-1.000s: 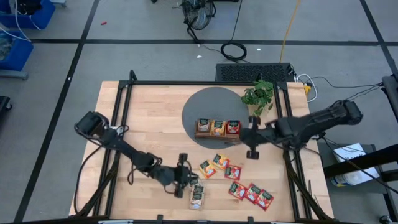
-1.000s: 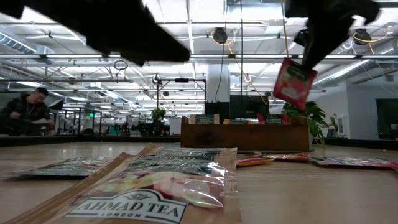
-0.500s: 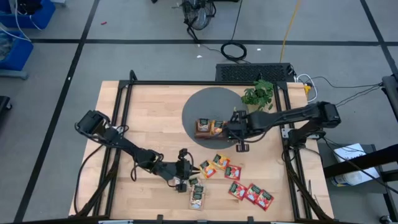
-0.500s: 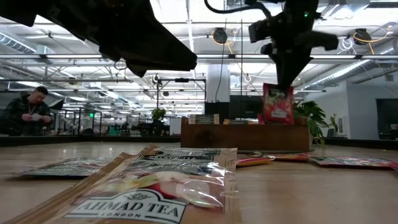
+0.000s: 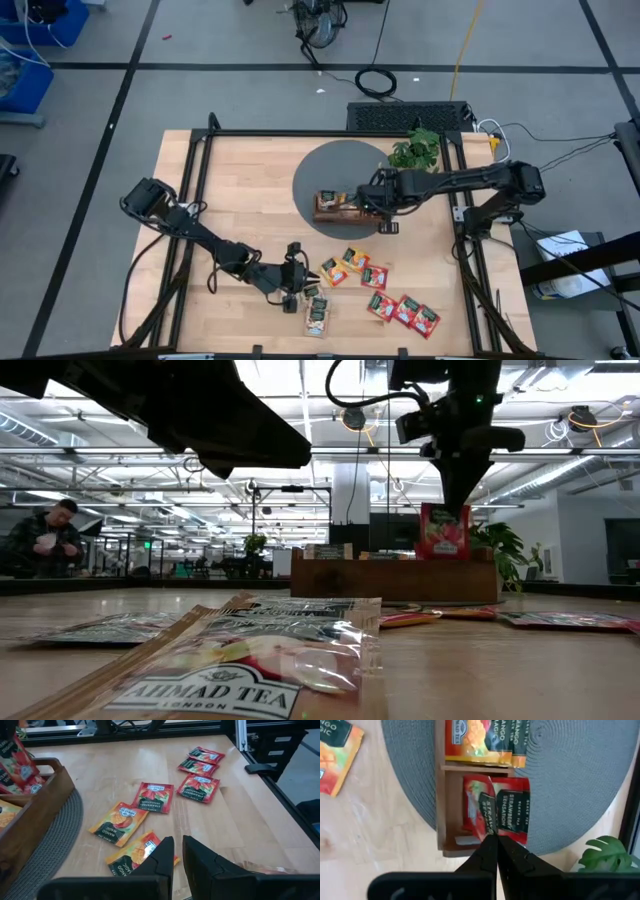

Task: Pick & Place Tea
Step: Put the red tea bag into the right section of the wooden organiser, then put the yellow tea bag into the middle section of the wooden organiser

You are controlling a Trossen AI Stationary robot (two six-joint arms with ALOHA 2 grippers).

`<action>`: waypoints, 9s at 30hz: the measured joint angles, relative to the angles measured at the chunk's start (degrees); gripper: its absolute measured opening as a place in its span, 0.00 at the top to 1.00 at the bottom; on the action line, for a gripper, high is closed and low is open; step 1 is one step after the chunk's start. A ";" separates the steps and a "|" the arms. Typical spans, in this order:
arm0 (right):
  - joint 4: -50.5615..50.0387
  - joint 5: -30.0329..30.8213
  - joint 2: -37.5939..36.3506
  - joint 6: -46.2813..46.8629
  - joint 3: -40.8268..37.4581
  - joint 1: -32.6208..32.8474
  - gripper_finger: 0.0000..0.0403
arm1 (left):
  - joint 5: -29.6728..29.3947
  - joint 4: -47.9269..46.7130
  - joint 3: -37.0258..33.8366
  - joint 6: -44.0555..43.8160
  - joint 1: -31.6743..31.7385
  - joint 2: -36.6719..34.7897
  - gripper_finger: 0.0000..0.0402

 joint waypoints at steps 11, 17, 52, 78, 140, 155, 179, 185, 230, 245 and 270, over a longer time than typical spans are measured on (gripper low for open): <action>2.52 -3.01 0.02 -0.10 -0.02 -2.08 1.00 | -0.02 0.07 0.00 -0.09 0.04 0.00 0.88; 1.54 -2.97 1.72 -0.33 -0.05 -2.56 1.00 | -0.04 0.10 0.02 -0.13 0.04 0.00 0.88; 5.81 0.62 7.58 5.60 -2.91 -2.60 1.00 | -0.06 0.95 0.02 -0.48 0.04 0.02 0.88; -1.62 22.67 0.15 10.05 -4.62 1.07 0.71 | -3.00 -6.19 0.04 -10.60 1.09 0.04 0.88; 87.93 -5.94 19.76 -1.62 -27.82 23.67 1.00 | 4.16 -7.95 0.11 -29.56 8.79 4.94 0.88; 88.20 -9.00 16.92 -2.40 -28.26 25.39 1.00 | 3.36 -6.45 0.11 -28.25 10.04 4.94 0.63; 88.81 -4.99 19.42 -1.52 -28.28 23.21 1.00 | 9.25 -2.70 0.13 -31.01 13.13 10.29 0.56; 88.72 -5.75 19.43 -0.83 -28.98 22.72 1.00 | 9.23 0.49 0.09 -27.84 13.18 10.34 0.56; 77.73 12.51 10.03 -1.77 -30.73 25.45 1.00 | 14.86 9.40 5.73 -22.52 16.60 18.64 0.56; 91.71 -3.49 17.71 -5.69 -32.59 19.13 1.00 | 13.99 -0.87 5.67 -21.02 14.49 12.83 0.56; 96.74 -5.19 13.12 -11.59 -32.85 30.75 1.00 | 9.75 -6.08 5.68 -25.64 12.84 11.76 0.56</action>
